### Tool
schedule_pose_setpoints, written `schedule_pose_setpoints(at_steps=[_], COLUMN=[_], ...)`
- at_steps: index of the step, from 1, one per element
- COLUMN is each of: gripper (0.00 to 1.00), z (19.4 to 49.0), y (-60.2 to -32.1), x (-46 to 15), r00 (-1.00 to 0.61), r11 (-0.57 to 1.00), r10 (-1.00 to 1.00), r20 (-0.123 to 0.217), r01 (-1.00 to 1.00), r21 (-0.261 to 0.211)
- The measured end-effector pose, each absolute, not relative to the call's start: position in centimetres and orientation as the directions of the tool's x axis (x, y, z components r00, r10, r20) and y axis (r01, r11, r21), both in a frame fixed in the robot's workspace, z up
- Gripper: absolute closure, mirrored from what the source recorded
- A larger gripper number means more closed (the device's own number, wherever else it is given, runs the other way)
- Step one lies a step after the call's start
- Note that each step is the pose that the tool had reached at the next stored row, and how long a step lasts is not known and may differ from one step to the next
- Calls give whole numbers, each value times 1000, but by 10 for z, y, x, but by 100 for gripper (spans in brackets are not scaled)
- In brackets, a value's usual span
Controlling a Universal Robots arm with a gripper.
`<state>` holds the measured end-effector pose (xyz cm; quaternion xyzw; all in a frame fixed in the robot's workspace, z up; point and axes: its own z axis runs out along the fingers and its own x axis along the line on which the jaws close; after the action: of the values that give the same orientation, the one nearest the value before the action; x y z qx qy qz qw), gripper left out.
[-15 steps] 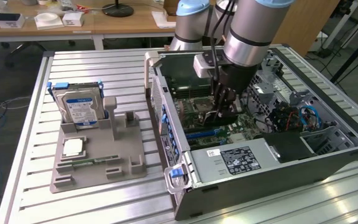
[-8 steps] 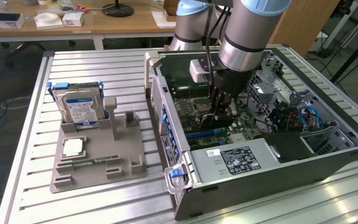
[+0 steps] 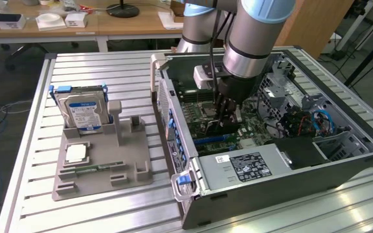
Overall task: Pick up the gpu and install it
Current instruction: 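Insert the gpu into the slot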
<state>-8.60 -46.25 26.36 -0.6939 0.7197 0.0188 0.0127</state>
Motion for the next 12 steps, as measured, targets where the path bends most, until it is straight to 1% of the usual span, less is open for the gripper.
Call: schedule_pose_setpoints(at_steps=[12], gripper=[74], z=[262], y=[-463], x=[-87], r00=[-37], r11=[36], r10=[-998], r20=[-43], r01=[-999], r21=[9])
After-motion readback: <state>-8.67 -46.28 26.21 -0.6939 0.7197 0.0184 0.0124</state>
